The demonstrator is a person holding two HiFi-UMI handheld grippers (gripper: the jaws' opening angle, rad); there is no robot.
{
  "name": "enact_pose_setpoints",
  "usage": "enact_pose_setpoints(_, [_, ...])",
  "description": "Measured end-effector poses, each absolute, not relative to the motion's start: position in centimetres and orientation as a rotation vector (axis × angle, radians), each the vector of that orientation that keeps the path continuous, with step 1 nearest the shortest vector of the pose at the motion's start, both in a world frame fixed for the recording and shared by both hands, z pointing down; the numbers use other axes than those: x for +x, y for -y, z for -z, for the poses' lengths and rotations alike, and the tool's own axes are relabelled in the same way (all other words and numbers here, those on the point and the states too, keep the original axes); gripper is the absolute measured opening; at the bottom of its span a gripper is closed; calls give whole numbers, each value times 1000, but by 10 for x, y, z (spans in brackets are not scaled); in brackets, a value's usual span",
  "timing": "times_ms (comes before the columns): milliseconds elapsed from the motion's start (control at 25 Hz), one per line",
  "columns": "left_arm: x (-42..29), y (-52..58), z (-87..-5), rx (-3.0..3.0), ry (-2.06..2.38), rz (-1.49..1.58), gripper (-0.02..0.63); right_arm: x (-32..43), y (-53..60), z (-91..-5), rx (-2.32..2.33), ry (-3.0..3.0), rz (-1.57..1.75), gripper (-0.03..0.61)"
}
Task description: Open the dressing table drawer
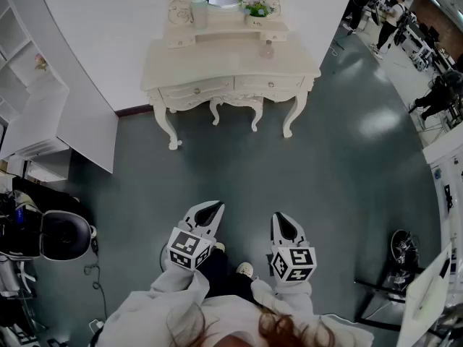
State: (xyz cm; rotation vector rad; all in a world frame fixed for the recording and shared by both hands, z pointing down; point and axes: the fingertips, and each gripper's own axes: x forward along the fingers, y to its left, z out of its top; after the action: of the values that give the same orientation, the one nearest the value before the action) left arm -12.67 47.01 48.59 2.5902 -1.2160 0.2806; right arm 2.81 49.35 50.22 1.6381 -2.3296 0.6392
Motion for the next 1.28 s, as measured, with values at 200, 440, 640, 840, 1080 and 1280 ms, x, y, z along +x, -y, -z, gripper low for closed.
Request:
enact_pose_setpoints(200, [-103,-506,-473,2580,1237,-207,17,46,-527,-485,1570,2387,-518,38])
enact_pose_setpoints(440, [-86,-537,-462,2619,1267,-174,17,56,-551,-478,1541,2440,-463,38])
enact_pose_setpoints(640, [-84,-553,-464,2614,1293,-188,17,63,-559,-479,1588,2452,-488,40])
enact_pose_setpoints(840, [-86,-567,-466,2598,1306,-203,17,62,-570,-483,1567,2452,-500,40])
enact_pose_setpoints(1080, [-79,-575,-467,2600,1301,-208,17,63,-575,-485,1563,2464,-505,40])
enact_pose_setpoints(1280, [-76,-559,-469,2594,1296,-209,17,68,-561,-485,1565,2456,-508,40])
